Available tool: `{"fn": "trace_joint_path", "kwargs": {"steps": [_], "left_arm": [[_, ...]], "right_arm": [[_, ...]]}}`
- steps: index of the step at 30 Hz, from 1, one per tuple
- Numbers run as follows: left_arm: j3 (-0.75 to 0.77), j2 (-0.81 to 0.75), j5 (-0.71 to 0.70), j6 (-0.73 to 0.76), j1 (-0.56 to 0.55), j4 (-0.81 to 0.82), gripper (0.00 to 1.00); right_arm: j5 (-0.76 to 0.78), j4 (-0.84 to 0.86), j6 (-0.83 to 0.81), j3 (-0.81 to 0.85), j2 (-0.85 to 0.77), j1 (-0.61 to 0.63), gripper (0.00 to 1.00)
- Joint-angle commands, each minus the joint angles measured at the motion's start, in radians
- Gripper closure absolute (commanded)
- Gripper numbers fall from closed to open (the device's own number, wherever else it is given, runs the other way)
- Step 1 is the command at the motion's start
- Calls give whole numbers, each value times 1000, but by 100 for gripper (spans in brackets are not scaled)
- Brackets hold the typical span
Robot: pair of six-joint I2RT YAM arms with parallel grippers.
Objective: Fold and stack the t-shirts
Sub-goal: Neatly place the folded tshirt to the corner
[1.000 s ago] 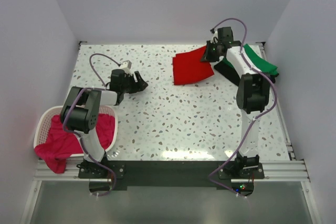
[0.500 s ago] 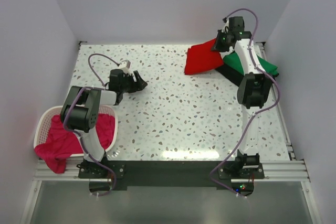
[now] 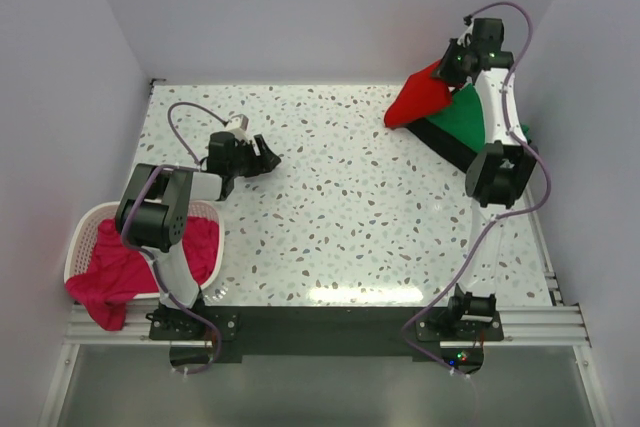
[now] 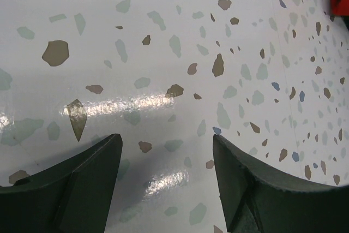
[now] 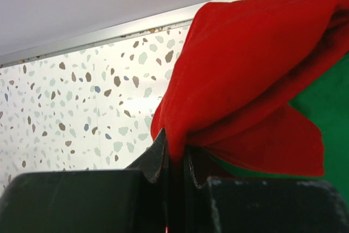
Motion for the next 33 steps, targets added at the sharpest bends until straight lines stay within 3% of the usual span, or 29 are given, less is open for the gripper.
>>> {"fn": "trace_joint_path", "kwargs": {"steps": [1,22,33], "left_arm": [[-15,16,17,-4,13,7,27],[-46,-28,26,-12,13,17,27],[-57,-68,14,-12,13,8,27]], "right_arm": [[-51,25,34,59,-110,-19,100],[-172,54,62,71,-230,-136,100],[-246,106,2,-126,-237,-243,100]]}}
